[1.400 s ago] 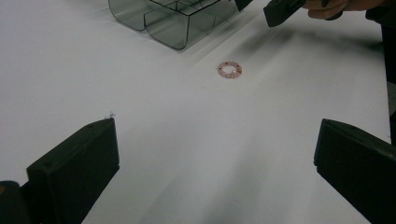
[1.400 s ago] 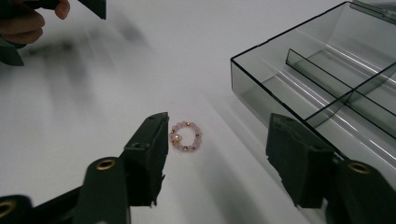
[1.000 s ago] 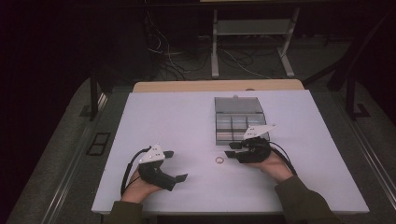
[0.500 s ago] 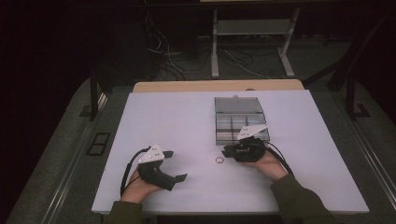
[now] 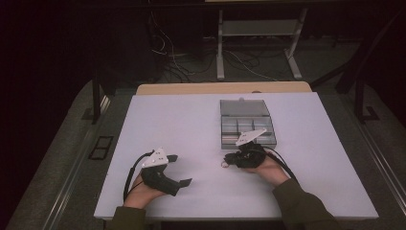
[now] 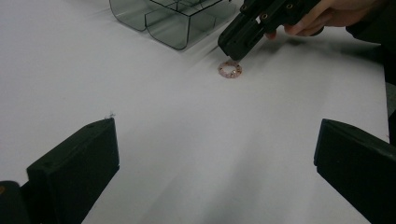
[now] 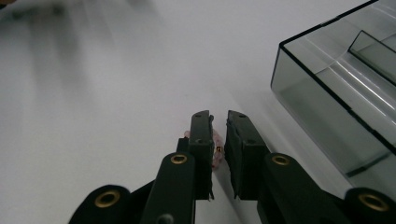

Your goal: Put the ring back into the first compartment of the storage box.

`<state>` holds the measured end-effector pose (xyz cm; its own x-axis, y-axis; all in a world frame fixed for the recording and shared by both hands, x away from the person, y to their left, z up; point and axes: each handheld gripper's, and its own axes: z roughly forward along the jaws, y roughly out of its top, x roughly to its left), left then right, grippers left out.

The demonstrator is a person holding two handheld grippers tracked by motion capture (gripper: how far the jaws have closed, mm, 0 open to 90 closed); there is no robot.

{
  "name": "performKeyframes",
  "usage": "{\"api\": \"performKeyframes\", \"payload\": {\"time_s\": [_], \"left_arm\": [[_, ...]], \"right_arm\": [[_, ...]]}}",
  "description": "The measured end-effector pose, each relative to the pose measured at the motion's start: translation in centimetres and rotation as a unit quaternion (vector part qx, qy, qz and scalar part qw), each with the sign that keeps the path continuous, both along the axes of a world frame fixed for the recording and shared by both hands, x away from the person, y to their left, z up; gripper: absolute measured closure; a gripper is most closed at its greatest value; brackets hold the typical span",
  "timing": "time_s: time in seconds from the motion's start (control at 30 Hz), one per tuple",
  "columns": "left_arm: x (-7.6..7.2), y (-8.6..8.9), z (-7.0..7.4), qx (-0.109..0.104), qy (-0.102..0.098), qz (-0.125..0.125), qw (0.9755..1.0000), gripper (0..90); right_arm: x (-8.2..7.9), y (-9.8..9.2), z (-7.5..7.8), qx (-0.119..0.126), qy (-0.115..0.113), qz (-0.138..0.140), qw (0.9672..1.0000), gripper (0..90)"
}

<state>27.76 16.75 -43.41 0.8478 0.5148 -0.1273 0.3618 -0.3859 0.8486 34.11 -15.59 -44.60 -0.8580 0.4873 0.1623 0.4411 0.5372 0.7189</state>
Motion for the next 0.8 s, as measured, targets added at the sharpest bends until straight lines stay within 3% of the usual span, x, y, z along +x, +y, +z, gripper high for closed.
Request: {"api": "performKeyframes", "payload": {"time_s": [0.8], "left_arm": [[-0.04, -0.03, 0.01, -0.001, 0.000, -0.001, 1.0000, 0.0]], "right_arm": [[-0.27, 0.65, -0.61, -0.028, -0.014, 0.005, 0.9995, 84.9]]}}
